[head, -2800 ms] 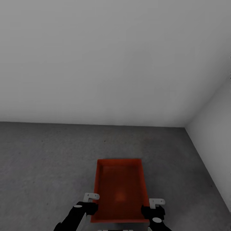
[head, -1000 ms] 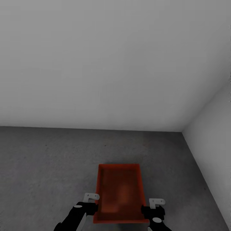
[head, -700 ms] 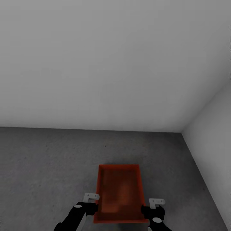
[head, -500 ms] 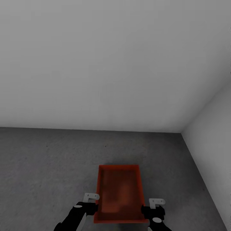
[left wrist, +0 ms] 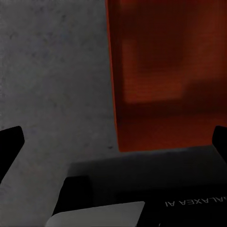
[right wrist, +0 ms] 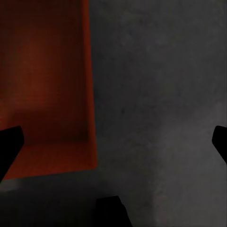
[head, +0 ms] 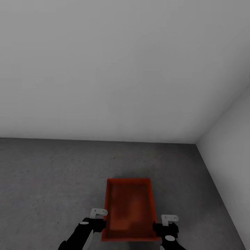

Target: Move the two storage containers from the living room to the garage. In the garage, place one container on the floor and stack the other container on top of it (either order is fine).

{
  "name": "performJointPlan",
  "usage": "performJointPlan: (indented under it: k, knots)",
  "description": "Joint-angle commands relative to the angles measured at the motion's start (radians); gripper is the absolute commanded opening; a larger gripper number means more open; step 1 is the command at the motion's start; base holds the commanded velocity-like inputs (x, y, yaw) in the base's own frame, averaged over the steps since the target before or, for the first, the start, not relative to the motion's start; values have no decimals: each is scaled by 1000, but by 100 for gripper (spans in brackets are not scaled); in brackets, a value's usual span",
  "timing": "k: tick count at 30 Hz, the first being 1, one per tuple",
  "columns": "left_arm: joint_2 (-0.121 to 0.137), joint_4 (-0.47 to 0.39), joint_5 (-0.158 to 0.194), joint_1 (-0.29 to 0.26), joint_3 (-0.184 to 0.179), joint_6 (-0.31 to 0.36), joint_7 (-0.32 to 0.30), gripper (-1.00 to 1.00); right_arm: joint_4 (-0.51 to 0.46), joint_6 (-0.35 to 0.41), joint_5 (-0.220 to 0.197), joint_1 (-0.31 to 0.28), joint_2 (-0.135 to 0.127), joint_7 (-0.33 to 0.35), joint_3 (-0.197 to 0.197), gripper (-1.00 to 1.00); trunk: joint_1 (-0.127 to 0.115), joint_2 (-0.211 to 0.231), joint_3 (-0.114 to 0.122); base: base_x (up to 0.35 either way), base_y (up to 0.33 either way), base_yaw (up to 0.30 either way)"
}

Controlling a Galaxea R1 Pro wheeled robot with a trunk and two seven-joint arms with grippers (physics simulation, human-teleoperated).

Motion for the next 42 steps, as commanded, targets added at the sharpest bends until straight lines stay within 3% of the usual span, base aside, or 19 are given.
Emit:
performJointPlan:
  k: [1,15,42]
  knots:
    - [-1,-2,-10,0,2,8,-1,100,-1,-1,-9,-1,-1,-7,8,100,0,0,-1,-82,0,0]
    - [0,-5,-10,0,3,7,-3,100,-1,-1,-10,-1,0,-8,8,100,0,0,1,-267,0,0]
    - [1,-5,-10,0,3,6,-3,100,-1,-1,-10,-1,1,-10,7,100,0,0,42,-11,0,0]
